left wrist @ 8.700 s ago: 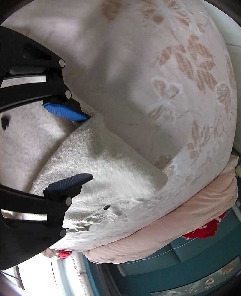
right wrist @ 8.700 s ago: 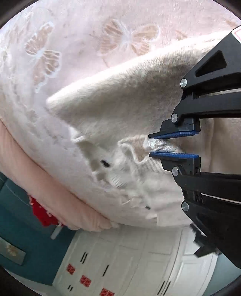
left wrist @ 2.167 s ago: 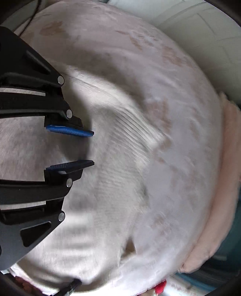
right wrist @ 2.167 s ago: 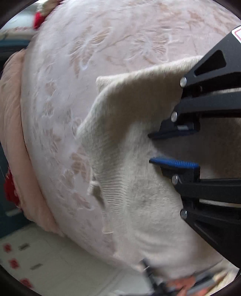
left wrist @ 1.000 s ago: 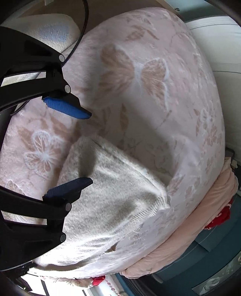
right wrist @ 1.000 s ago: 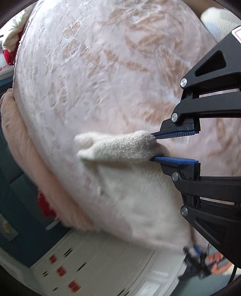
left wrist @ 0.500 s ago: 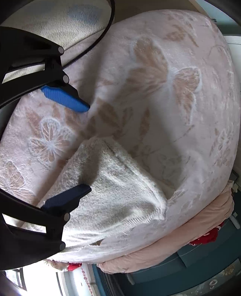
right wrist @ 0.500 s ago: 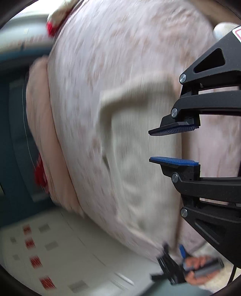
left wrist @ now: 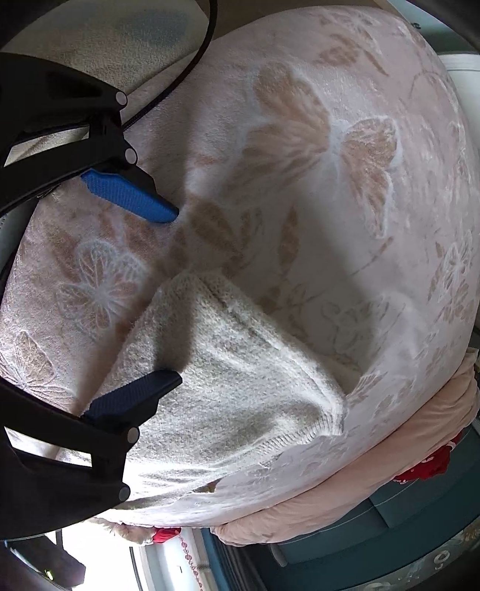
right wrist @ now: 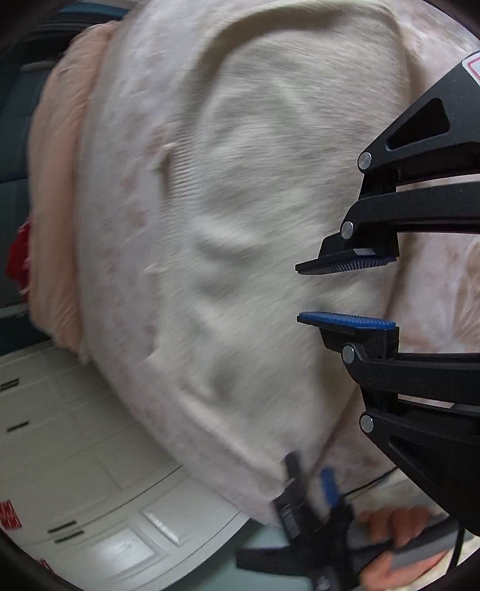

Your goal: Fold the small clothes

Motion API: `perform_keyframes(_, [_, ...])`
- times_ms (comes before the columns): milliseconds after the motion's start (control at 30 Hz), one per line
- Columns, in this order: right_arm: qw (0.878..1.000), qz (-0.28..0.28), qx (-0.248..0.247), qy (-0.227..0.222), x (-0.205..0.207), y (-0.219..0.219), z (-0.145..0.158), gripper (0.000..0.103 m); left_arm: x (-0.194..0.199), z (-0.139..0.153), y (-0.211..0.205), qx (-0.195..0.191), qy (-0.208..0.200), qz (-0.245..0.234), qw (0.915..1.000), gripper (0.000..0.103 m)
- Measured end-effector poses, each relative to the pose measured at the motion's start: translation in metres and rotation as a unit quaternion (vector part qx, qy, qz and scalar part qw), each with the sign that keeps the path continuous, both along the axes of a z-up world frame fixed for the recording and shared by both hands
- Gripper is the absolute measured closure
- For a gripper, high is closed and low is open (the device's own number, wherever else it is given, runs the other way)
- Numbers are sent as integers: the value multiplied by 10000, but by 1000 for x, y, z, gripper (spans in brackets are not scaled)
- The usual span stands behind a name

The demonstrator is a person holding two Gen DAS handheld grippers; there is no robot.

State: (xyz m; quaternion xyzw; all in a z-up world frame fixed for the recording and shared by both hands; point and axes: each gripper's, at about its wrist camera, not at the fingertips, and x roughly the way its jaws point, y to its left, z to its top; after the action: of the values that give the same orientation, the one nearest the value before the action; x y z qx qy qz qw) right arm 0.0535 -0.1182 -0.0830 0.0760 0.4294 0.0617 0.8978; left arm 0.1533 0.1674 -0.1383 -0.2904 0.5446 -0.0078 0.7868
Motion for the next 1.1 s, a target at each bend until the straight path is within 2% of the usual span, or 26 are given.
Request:
perform_keyframes(67, [9999, 75, -114, -27, 12, 9, 3, 82, 0, 1, 1, -61, 14, 64, 10000, 23])
perform_keyframes(133, [9991, 108, -249, 329, 33, 17, -22, 83, 2, 1, 2, -156, 41, 121, 9998, 23])
perform_keyframes(167, [9974, 128, -322, 638, 44, 20, -43, 83, 3, 1, 2, -195, 60, 133, 9997, 23])
perform_keyframes(200, [9976, 123, -355, 584, 42, 18, -47, 83, 3, 2, 3, -276, 80, 177, 9994, 23])
perform_keyframes(267, [9981, 65, -362, 496, 42, 20, -41, 83, 4, 3, 4, -463, 98, 202, 9987, 23])
perform_keyframes(367, [9996, -97, 61, 255, 33, 16, -21, 83, 10, 0, 1, -462, 185, 238, 9985, 23])
perform_keyframes(467, [9983, -39, -41, 584, 36, 19, -40, 85, 15, -2, -5, -284, 251, 315, 9988, 23])
perform_keyframes(500, [9989, 9, -92, 464, 36, 18, -46, 86, 17, -1, -6, -211, 255, 295, 9990, 29])
perform_keyframes(533, [9992, 42, -174, 348, 35, 19, -47, 87, 19, 1, -10, -136, 192, 213, 9995, 50])
perform_keyframes(600, [9991, 57, -273, 317, 33, 23, -47, 86, 23, 5, -15, -390, 102, 30, 9992, 74])
perform_keyframes(633, [9991, 61, -292, 314, 33, 24, -47, 86, 23, 11, -15, -447, 46, 80, 9990, 81])
perform_keyframes(767, [9997, 80, -52, 222, 31, 15, -47, 86, 18, 55, -29, -506, -653, -98, 9965, 87])
perform_keyframes(900, [9985, -65, 550, 29, 0, -10, -27, 86, 8, 120, -76, -309, -1447, -809, 9857, 87])
perform_keyframes(1000, [9961, -246, 800, -293, -42, -43, -4, 86, 0, 159, -135, -229, -1855, -1580, 9696, 88])
perform_keyframes(1067, [9945, -438, 858, -416, -67, -65, 5, 84, -7, 171, -170, -219, -1983, -1974, 9598, 88])
perform_keyframes(1100, [9927, -593, 930, -492, -87, -83, 9, 83, -13, 177, -198, -190, -2044, -2260, 9523, 88])
